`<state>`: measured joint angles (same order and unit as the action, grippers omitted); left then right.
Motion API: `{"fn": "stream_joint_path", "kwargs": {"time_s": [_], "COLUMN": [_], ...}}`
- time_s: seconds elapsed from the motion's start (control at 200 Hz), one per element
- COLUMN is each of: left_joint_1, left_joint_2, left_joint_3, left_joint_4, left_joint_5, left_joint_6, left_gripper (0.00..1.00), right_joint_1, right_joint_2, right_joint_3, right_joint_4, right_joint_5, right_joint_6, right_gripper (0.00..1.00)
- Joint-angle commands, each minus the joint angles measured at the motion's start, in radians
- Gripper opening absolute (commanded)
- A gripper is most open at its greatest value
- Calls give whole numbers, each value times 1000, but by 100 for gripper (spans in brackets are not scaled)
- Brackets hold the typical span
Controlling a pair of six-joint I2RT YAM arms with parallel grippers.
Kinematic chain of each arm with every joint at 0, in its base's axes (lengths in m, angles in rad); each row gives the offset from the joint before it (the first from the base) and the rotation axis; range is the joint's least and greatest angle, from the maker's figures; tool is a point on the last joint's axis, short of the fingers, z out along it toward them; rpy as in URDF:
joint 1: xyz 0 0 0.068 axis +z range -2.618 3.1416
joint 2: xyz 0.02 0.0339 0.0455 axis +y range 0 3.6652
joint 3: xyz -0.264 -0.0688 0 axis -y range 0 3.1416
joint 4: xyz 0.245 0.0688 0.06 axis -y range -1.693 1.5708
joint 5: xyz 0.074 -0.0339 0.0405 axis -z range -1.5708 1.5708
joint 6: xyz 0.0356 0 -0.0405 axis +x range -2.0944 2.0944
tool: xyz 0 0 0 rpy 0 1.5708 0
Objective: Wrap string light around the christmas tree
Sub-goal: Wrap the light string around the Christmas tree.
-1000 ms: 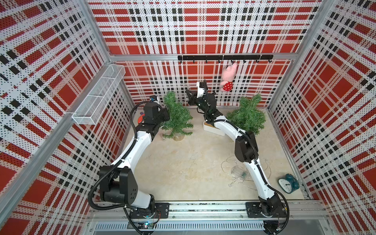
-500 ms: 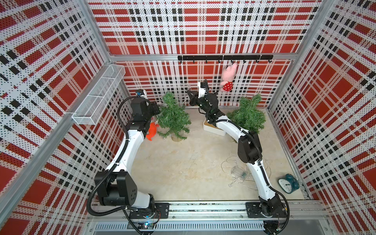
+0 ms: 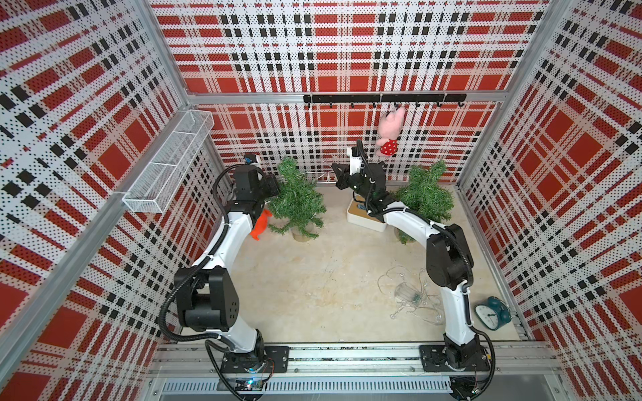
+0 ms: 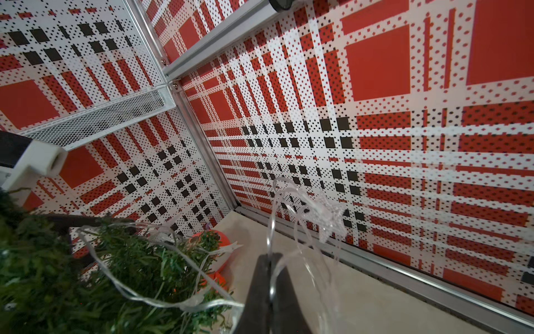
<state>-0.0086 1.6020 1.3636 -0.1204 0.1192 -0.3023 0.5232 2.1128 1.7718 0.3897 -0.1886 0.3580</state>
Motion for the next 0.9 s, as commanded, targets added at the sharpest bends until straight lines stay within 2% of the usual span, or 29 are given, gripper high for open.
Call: {"fn": "stream_joint_path", "kwargs": {"time_s": [0.0,0.135,0.18,0.22,0.376,0.561,0.616,0.762,0.892], "left_joint_1": [8,22,25,28,20,21,25,29,30], "left_joint_2": [-30,-40,-43,-43,-35,-44,-54,-119,-159], "left_joint_3": [-16,-25,-27,-29,-20,-30,-34,-76,-65], "left_joint_4": [40,47,51,54,61,59,54,70,19], "left_joint_5": [10,12,10,7,9,-8,2,45,29], "left_joint_6": [-19,-32,-32,-33,-44,-40,-40,-44,-14], "left_gripper": [2,1,1,1,1,1,5,19,35], "right_joint_1": [-30,-39,-44,-46,-47,-60,-68,-51,-14], "right_joint_2": [-63,-78,-74,-69,-72,-135,-162,-191,-205], "right_joint_3": [-42,-71,-71,-68,-102,-189,-233,-330,-378], "right_joint_4": [-24,-14,-7,-2,30,1,41,186,228], "right_joint_5": [52,64,56,46,14,110,105,0,24], "right_joint_6": [-56,-36,-13,8,66,65,125,312,342], "right_gripper": [8,12,8,0,0,0,0,2,1]}}
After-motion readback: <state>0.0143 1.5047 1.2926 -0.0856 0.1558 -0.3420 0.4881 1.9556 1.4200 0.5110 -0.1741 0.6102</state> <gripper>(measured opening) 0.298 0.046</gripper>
